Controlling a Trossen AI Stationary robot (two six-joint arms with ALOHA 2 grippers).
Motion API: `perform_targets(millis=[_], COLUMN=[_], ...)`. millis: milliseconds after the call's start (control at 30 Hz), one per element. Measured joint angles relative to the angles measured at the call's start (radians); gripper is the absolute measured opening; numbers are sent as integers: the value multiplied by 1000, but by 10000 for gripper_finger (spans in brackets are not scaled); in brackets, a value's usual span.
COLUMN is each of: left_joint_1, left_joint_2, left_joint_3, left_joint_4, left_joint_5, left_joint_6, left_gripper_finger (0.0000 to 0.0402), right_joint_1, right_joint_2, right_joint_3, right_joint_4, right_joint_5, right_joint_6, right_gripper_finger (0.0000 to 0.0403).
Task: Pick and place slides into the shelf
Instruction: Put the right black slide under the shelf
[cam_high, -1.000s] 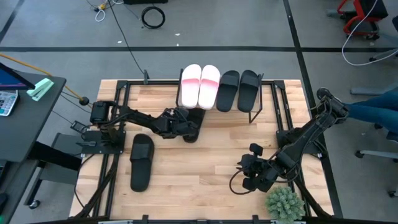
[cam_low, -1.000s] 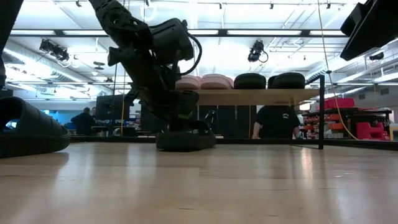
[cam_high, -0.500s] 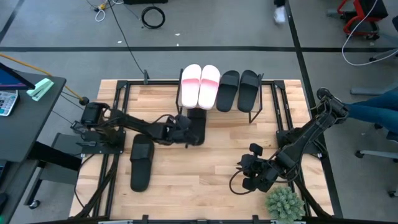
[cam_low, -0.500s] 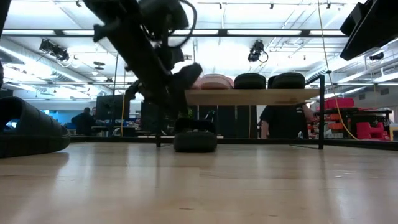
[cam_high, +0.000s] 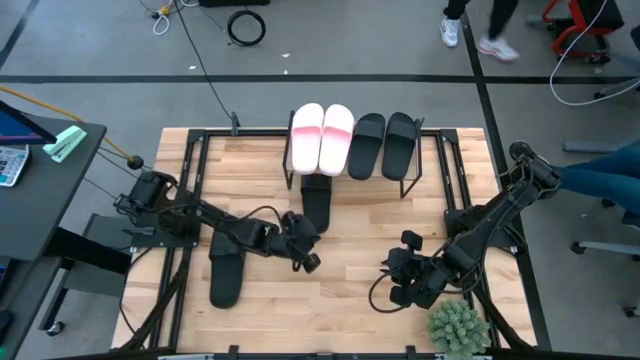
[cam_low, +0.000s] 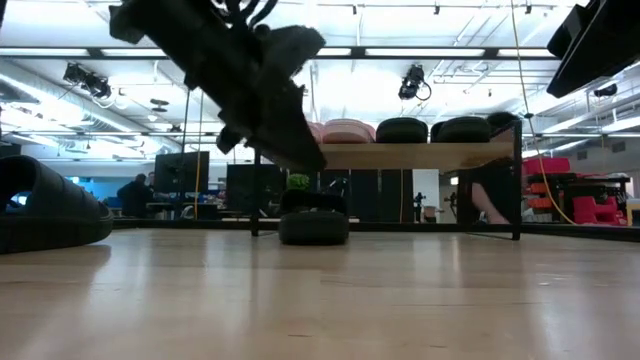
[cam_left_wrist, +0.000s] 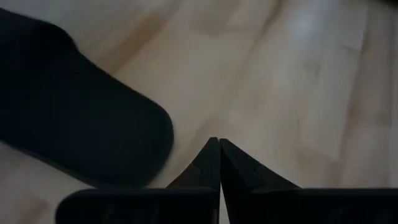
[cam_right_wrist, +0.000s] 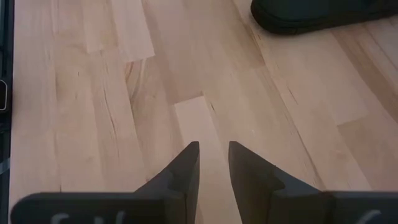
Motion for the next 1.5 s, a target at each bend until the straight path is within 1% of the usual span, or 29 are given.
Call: perform_targets(millis=[200, 467, 733, 867, 967, 1200, 1367, 1500], left_joint_1=[-10, 37, 130, 174, 201, 269, 291, 276], left_joint_2=[76, 145, 147, 147, 147, 147, 147, 146], left_joint_3=[-3, -2, -2, -2, -2, -2, -2, -3], left_joint_4=[102, 110, 110, 107, 107, 99, 71, 75], left_joint_5=[7, 6, 9, 43, 45, 44, 49, 68], left_joint_6=[21, -15, -7, 3, 34, 45, 62, 69], left_gripper_finger=[5, 3, 2, 2, 2, 2, 3, 3], right_joint_1=[-1, -1, -1, -1, -1, -1, -1, -1], right_joint_2=[0, 0, 0, 0, 0, 0, 0, 0], right_joint_3=[0, 0, 0, 0, 0, 0, 0, 0], right_joint_4=[0, -1, 0, 0, 0, 0, 0, 0], right_joint_5=[0, 0, 0, 0, 0, 0, 0, 0], right_joint_6=[0, -21, -34, -34, -34, -34, -29, -24], right_gripper_finger=[92, 92, 92, 92, 92, 92, 92, 92])
